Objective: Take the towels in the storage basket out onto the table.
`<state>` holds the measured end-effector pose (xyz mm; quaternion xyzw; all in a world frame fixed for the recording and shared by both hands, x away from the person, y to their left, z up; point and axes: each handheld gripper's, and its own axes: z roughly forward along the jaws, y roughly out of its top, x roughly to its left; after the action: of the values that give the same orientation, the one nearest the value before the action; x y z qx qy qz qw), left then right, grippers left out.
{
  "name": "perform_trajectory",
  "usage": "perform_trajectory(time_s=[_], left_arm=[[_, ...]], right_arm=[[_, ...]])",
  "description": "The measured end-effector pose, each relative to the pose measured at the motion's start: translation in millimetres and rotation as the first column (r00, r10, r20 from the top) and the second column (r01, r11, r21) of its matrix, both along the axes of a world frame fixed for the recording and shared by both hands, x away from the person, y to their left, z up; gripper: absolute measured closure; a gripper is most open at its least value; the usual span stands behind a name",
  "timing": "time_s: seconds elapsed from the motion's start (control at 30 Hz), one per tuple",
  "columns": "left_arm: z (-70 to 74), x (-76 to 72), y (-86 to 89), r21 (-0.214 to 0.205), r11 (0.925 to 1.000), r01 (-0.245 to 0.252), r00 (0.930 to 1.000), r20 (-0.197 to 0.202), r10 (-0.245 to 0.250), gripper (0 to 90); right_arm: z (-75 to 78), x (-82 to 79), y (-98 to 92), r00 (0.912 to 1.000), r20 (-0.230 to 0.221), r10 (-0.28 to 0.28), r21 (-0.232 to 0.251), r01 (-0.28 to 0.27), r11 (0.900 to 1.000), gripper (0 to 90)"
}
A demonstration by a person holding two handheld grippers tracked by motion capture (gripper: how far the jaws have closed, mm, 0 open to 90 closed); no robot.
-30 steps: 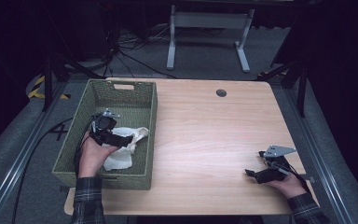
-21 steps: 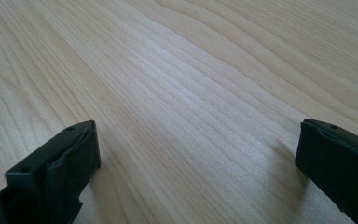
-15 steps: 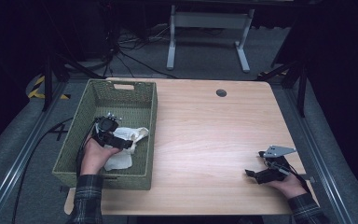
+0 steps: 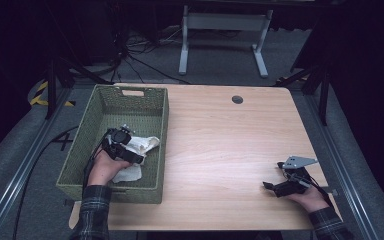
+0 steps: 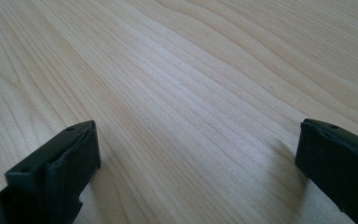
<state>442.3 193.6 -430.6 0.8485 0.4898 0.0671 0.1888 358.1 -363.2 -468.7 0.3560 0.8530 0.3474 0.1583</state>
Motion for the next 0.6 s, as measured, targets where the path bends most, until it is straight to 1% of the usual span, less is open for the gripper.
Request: perform_trajectory(time_s=[0.03, 0.13, 0.17, 0.2, 0.33, 0.37, 0.4, 0.53, 0.57, 0.6], left_arm=[[-1.8, 0.3, -1.5, 0.02, 0.9998, 0.005, 1.0, -0.006, -0.005, 3.2], [-2.6, 0.1, -2.3, 0.027, 0.9996, 0.005, 0.9999, -0.009, -0.005, 3.5], [-3.0, 0.8, -2.0, 0.041, 0.9991, 0.014, 0.9999, -0.003, -0.014, 3.5], [-3.8, 0.4, -2.6, 0.033, 0.9994, 0.006, 0.9999, -0.013, -0.006, 3.5], [-4.7, 0.4, -3.0, 0.05, 0.9987, 0.006, 0.9997, -0.023, -0.005, 3.6], [-4.6, 0.3, -3.0, 0.051, 0.9987, 0.003, 0.9995, -0.032, -0.001, 3.9], [-4.5, 0.3, -3.1, 0.052, 0.9987, -0.001, 0.9996, -0.029, 0.003, 5.3], [-3.1, -1.0, -2.8, 0.06, 0.9982, 0.01, 0.9994, -0.032, -0.008, 13.4], [-1.8, -1.0, -2.3, 0.081, 0.9963, 0.029, 0.9993, -0.025, -0.027, 15.8], [-1.7, -1.9, -3.0, 0.067, 0.9975, 0.022, 0.9993, -0.031, -0.02, 18.7]], right_arm=[[0.0, 0.0, 0.0, 1.0, 0.0, 0.001, 0.0, -0.001, 1.0, 0.0], [0.0, 0.1, 0.0, 1.0, 0.0, 0.001, 0.0, -0.001, 1.0, 0.0], [0.0, 0.0, 0.1, 1.0, 0.0, 0.001, 0.0, -0.001, 1.0, 0.0], [0.0, 0.0, 0.1, 1.0, 0.0, 0.001, 0.0, -0.001, 1.0, 0.0], [0.0, 0.0, 0.0, 1.0, 0.0, 0.001, -0.001, -0.001, 1.0, 0.0], [0.0, 0.1, 0.0, 1.0, 0.0, 0.001, 0.0, -0.001, 1.0, 0.0], [0.0, 0.0, 0.0, 1.0, 0.0, 0.001, -0.001, -0.001, 1.0, 0.0], [0.0, 0.1, 0.1, 1.0, 0.0, 0.001, 0.0, -0.001, 1.0, 0.0], [0.0, 0.1, 0.0, 1.0, 0.0, 0.001, -0.001, -0.001, 1.0, 0.0], [0.0, 0.1, 0.0, 1.0, 0.0, 0.001, -0.001, -0.001, 1.0, 0.1]])
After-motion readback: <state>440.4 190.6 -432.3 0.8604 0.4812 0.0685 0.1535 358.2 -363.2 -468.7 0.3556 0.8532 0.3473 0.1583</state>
